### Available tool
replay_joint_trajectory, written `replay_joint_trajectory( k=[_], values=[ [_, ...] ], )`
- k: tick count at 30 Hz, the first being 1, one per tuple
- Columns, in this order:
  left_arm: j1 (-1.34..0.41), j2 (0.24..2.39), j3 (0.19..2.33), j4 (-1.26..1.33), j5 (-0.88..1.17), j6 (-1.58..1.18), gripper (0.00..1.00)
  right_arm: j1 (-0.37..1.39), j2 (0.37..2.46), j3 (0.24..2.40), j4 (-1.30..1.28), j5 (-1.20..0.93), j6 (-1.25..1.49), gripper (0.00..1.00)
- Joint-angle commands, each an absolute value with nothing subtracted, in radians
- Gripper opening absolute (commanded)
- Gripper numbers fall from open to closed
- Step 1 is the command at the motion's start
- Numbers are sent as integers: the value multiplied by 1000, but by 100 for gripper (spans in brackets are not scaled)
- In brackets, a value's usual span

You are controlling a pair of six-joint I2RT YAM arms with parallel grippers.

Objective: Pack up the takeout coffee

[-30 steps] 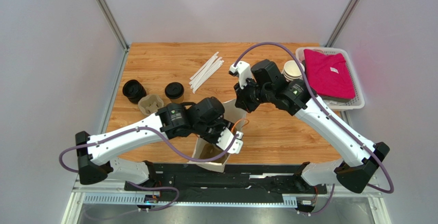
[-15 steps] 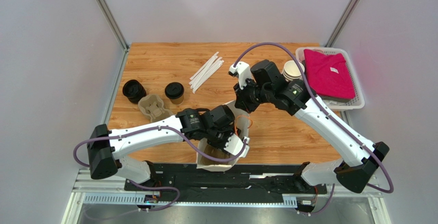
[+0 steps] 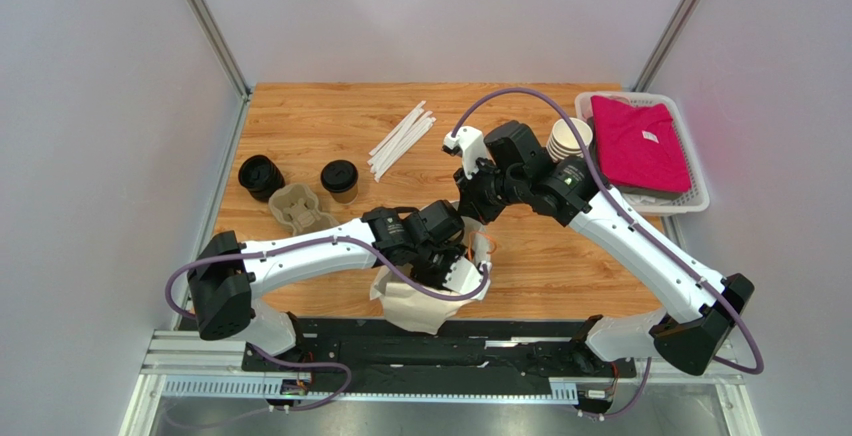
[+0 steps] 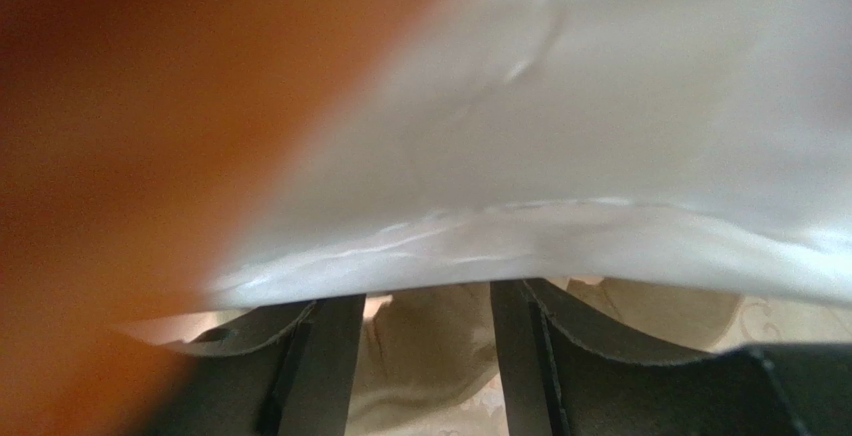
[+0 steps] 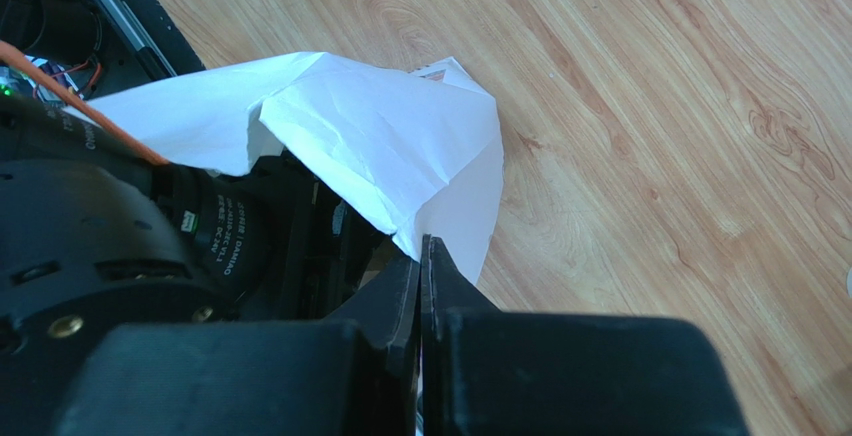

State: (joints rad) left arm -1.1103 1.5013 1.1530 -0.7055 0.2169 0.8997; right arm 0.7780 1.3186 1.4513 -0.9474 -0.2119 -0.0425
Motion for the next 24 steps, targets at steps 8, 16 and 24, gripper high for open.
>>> replay_joint_trajectory(
  k=[8,16,24],
  values=[
    [-1074,1367,1325,-879,258,858,68,738,1305,1473,-910,-178,-67,0],
    [-1083,1214,1396,-897,258,792,81,713,1296,1456,-888,-140,-69,0],
    [-1080,1114,1437,-856,245,640,81,715,1296,1487,-933,-144,-80,0]
  ],
)
